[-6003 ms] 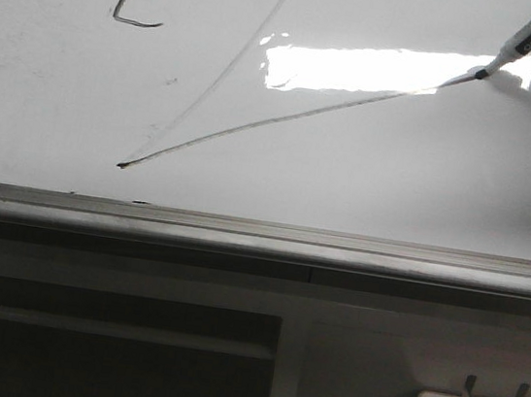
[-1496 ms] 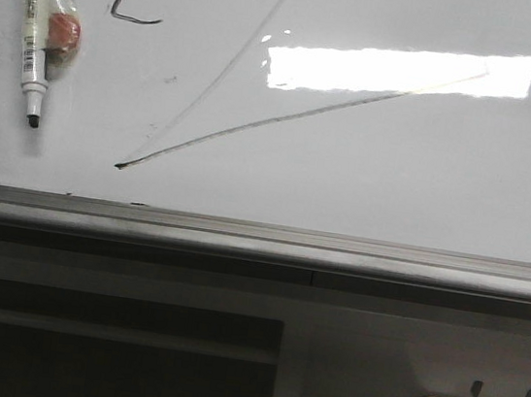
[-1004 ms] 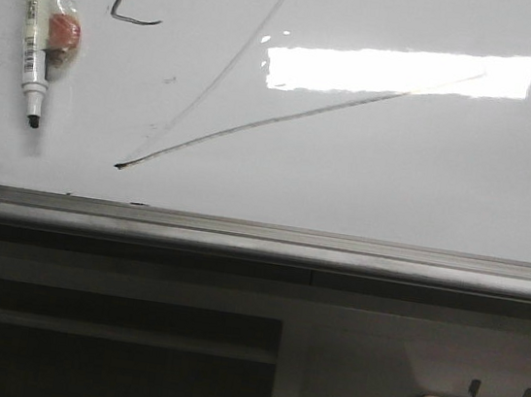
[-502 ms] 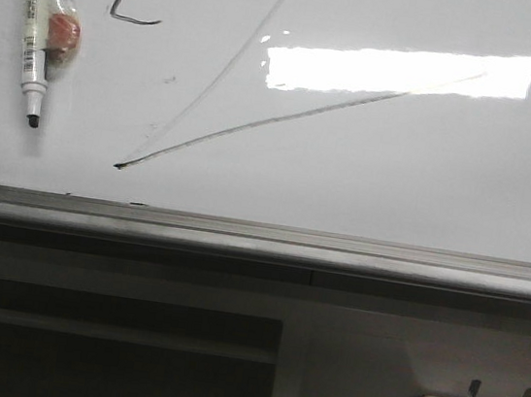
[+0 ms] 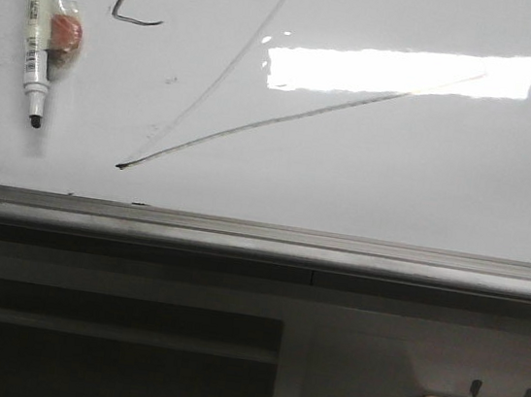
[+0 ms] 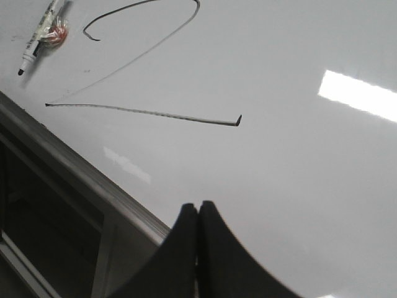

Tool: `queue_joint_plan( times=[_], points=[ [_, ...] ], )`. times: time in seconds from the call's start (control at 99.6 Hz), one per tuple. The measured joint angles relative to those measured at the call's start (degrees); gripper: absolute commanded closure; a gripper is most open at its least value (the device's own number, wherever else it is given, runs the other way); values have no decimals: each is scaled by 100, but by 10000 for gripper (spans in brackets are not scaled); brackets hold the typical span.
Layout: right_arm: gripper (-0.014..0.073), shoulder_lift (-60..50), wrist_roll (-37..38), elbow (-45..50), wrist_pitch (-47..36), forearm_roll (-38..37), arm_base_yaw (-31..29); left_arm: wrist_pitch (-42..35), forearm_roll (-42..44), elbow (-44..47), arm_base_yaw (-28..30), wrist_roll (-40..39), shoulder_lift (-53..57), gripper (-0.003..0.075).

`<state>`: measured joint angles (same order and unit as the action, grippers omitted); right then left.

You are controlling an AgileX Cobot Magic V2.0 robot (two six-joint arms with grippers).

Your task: Write number 2 on whiteboard

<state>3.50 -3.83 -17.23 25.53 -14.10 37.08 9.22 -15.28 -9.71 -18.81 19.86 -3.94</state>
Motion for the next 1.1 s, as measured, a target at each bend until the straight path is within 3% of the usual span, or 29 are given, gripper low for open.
queue_joint_plan(
  times=[0.201,0.371,0.532,1.104],
  points=[
    [664,0,9,0,10,0,0,-586,338,879,811,-277,413,741],
    [664,0,9,0,10,0,0,69,385,977,1321,-1156,413,741],
    [664,0,9,0,10,-12,0,987,430,977,1357,-1339,413,741],
    [664,0,20,0,10,-12,0,1033,430,971,1357,-1361,413,741]
  ],
)
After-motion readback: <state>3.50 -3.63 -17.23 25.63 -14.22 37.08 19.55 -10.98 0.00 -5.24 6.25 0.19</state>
